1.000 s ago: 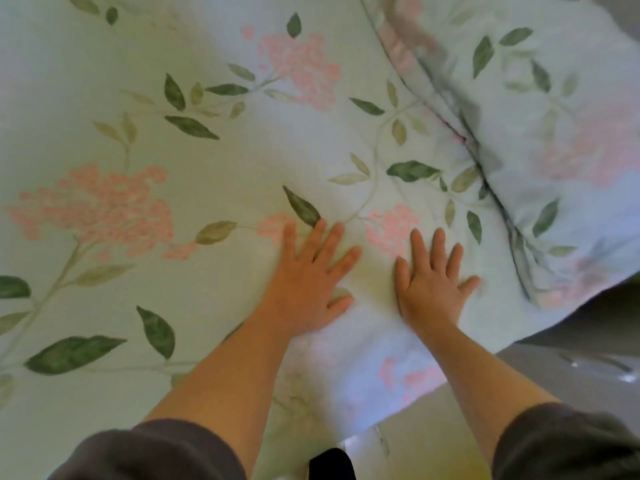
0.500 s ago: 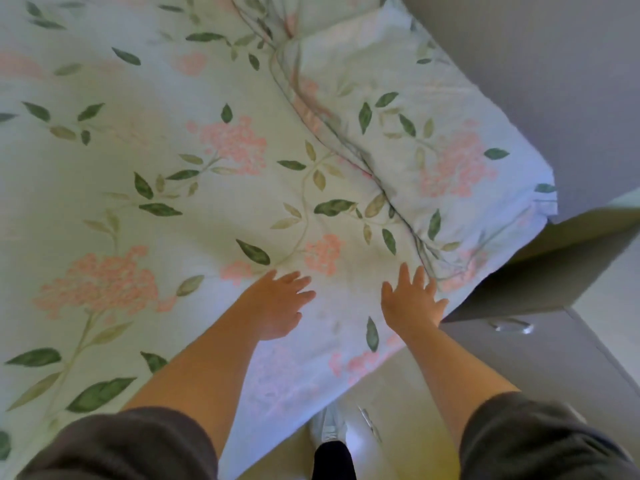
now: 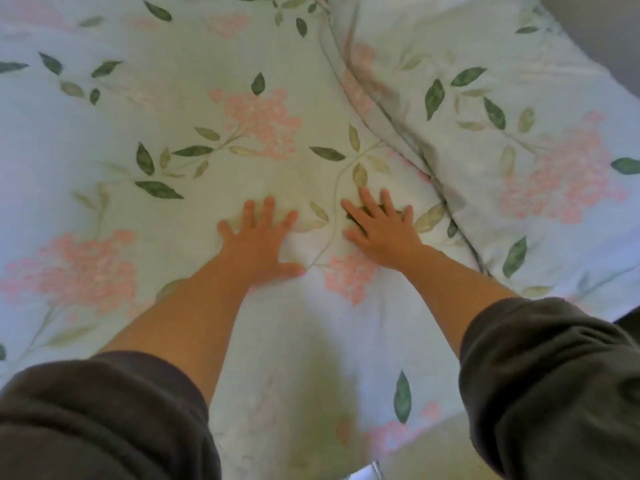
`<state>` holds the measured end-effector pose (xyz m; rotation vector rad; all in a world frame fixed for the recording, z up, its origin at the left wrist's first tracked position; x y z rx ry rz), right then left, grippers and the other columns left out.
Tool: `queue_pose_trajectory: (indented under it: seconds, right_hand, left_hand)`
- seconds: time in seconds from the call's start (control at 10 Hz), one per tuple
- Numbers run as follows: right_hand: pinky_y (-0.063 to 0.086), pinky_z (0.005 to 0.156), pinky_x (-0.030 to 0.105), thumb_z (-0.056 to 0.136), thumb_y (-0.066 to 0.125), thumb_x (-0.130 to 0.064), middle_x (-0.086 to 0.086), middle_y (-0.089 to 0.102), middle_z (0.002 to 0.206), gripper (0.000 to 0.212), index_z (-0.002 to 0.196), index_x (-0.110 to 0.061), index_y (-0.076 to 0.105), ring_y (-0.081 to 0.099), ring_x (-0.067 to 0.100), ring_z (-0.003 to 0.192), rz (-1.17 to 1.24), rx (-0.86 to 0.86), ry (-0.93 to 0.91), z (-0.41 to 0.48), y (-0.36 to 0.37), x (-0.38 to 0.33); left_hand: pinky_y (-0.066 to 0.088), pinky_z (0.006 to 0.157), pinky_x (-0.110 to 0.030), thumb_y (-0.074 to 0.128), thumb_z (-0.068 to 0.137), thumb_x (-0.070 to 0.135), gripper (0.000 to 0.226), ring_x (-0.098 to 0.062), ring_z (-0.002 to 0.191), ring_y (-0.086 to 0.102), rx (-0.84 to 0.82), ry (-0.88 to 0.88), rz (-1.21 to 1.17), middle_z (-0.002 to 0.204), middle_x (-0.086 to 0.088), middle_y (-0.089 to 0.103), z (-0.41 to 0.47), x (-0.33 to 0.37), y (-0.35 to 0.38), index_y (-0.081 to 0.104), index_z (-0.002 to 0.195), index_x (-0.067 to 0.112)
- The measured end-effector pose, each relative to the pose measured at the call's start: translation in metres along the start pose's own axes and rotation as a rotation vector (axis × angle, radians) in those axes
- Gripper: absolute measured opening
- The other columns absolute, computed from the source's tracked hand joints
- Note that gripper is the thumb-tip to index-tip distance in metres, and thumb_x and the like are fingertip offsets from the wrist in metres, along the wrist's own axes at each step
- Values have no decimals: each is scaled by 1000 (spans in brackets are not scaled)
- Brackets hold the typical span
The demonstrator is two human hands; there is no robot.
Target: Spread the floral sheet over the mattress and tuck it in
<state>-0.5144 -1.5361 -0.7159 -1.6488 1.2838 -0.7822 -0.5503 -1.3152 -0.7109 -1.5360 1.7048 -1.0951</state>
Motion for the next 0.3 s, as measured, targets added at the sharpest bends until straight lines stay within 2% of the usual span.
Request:
queue_pose_trajectory:
  seconds: [0.1, 0.2, 0.3]
  right_hand:
    - [1, 111, 68, 93, 3, -56, -4, -18, 160, 58, 148, -45, -6, -14, 35, 146, -187, -77, -273, -30, 26, -17]
    - [4, 110, 66, 94, 18, -50, -3, -2, 161, 56, 150, -40, 15, -6, 38, 145, -309, -221, -676, -104, 40, -30]
    - [1, 116, 60, 100, 32, -40, -8, 2, 161, 52, 150, -37, 19, -6, 26, 148, -373, -492, -902, -156, 16, -48]
  left_hand:
    - [2, 108, -70, 41, 75, 79, 103, -34, 141, -26, -91, 143, 165, 151, -6, -36, -32, 2, 29, -24, 144, 40]
    - [-3, 109, -67, 35, 80, 75, 91, -29, 140, -27, -250, 414, 291, 152, -2, -34, -108, 1, 49, -17, 146, 42]
    - [5, 116, -54, 37, 96, 52, 62, -18, 147, -8, -522, 506, 262, 158, 10, -15, -172, 0, 36, 9, 150, 38]
Point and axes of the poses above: each hand's wrist, its own z-axis towards the middle knuckle, its own y-axis out of the palm, x = y × z, the point moved 4 cm from there along z, towards the middle knuckle
